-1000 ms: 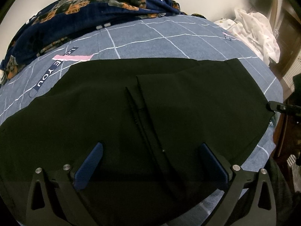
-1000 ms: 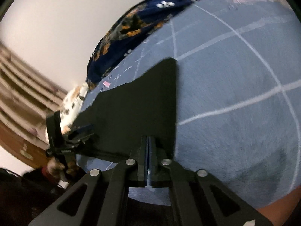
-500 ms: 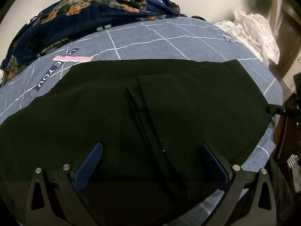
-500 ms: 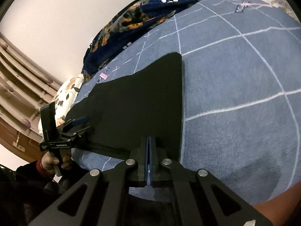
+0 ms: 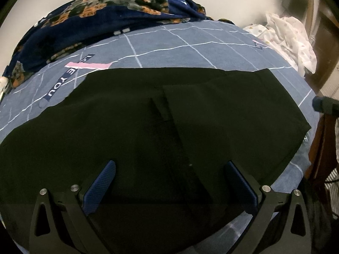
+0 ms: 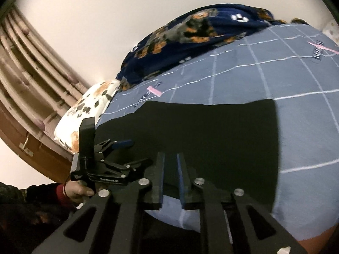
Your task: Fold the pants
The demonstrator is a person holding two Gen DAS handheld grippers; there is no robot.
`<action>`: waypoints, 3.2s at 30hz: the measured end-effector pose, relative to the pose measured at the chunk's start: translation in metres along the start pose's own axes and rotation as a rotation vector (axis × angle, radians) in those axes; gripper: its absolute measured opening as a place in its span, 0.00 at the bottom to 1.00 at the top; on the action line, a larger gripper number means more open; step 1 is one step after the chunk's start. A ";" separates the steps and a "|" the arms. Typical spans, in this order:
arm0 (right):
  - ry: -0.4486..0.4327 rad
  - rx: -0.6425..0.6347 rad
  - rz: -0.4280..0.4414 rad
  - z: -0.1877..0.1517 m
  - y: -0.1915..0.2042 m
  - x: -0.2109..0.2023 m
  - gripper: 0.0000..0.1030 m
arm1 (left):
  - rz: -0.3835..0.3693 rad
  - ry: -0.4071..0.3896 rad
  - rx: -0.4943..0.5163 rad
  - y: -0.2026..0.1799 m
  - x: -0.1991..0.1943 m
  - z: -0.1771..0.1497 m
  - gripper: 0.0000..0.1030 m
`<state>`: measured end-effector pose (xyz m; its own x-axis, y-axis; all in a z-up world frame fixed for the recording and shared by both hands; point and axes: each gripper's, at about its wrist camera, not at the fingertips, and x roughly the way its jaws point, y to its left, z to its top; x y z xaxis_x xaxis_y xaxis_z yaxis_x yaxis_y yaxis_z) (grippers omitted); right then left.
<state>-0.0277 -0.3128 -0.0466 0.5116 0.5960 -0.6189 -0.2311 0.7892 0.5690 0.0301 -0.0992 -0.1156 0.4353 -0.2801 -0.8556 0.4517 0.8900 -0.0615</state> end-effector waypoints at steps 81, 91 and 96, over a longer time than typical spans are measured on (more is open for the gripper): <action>0.150 0.100 -0.044 -0.033 0.038 0.079 0.58 | -0.624 0.024 -0.934 0.316 -0.090 -0.156 0.77; 0.147 0.114 -0.037 -0.034 0.037 0.079 0.63 | -0.590 -0.039 -0.921 0.308 -0.088 -0.149 0.77; 0.146 0.117 -0.033 -0.033 0.036 0.080 0.63 | -0.527 -0.075 -0.928 0.302 -0.089 -0.150 0.76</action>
<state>-0.0224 -0.2318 -0.0934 0.3900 0.5923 -0.7051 -0.1144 0.7909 0.6011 0.0106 0.2486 -0.1352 0.4193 -0.7024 -0.5751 -0.1582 0.5673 -0.8082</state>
